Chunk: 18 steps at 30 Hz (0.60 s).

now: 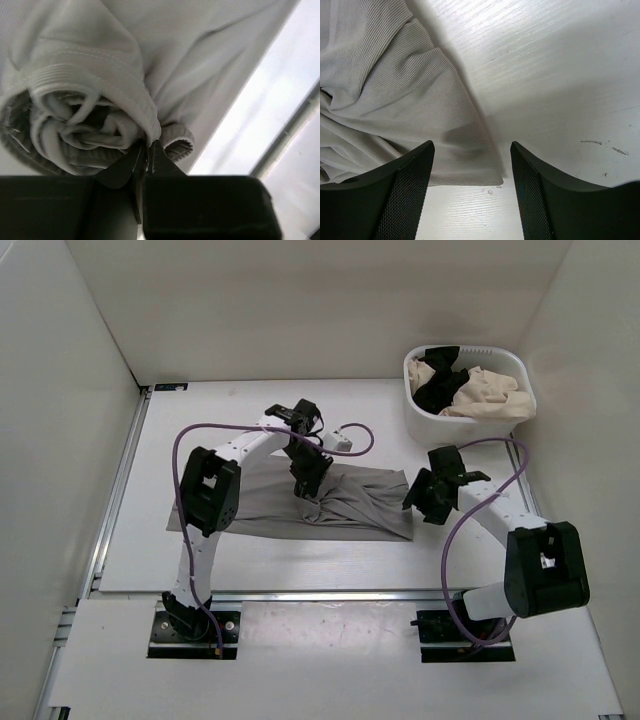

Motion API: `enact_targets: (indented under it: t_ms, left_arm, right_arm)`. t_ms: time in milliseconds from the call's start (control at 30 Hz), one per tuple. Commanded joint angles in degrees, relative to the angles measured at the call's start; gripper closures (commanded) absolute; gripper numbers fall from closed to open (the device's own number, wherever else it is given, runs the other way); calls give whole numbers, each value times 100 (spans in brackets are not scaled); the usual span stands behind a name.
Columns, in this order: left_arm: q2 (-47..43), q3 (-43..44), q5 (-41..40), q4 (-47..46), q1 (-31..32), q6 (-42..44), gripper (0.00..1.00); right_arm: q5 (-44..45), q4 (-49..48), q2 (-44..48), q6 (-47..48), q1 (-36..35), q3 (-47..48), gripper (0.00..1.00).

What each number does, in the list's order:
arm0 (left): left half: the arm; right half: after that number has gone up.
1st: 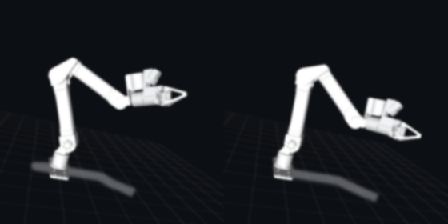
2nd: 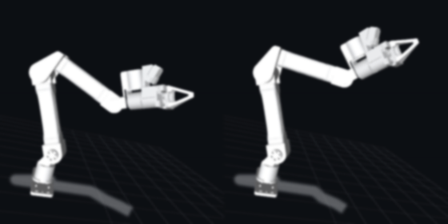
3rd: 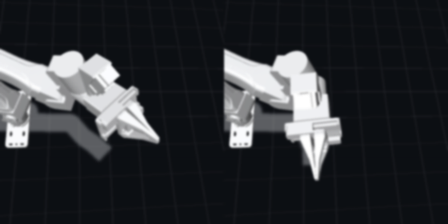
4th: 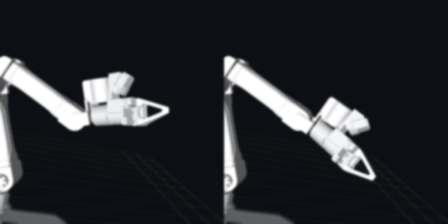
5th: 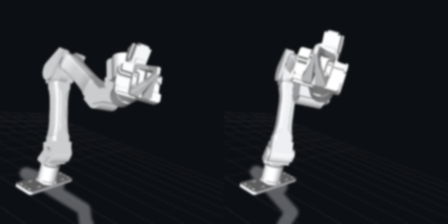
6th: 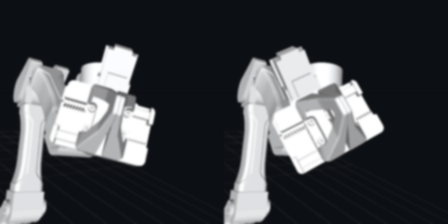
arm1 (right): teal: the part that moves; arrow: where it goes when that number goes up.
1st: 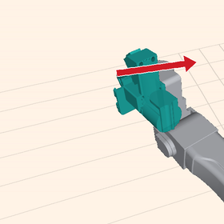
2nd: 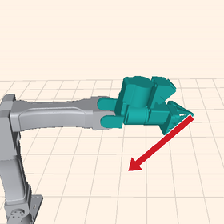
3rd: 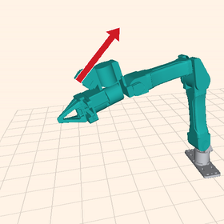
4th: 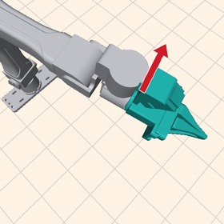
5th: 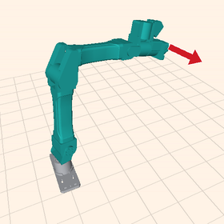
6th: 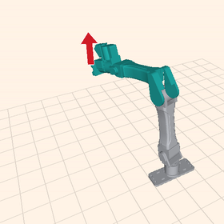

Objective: Fold and stack the trousers
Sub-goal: Fold the trousers

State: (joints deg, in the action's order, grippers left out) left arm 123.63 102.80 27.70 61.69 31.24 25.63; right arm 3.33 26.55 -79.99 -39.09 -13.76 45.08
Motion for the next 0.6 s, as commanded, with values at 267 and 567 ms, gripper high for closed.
enact_targets:
  t_ms: [267,567]
  left_arm:
    - [-876,-1032,956,1372,-497,935,86]
    - [-692,-1597,1431,1302,-936,1120,73]
  right_arm:
    - [-289,-211,-175,-107,216,-61,32]
    - [-289,-158,-237,-99,216,-61,30]
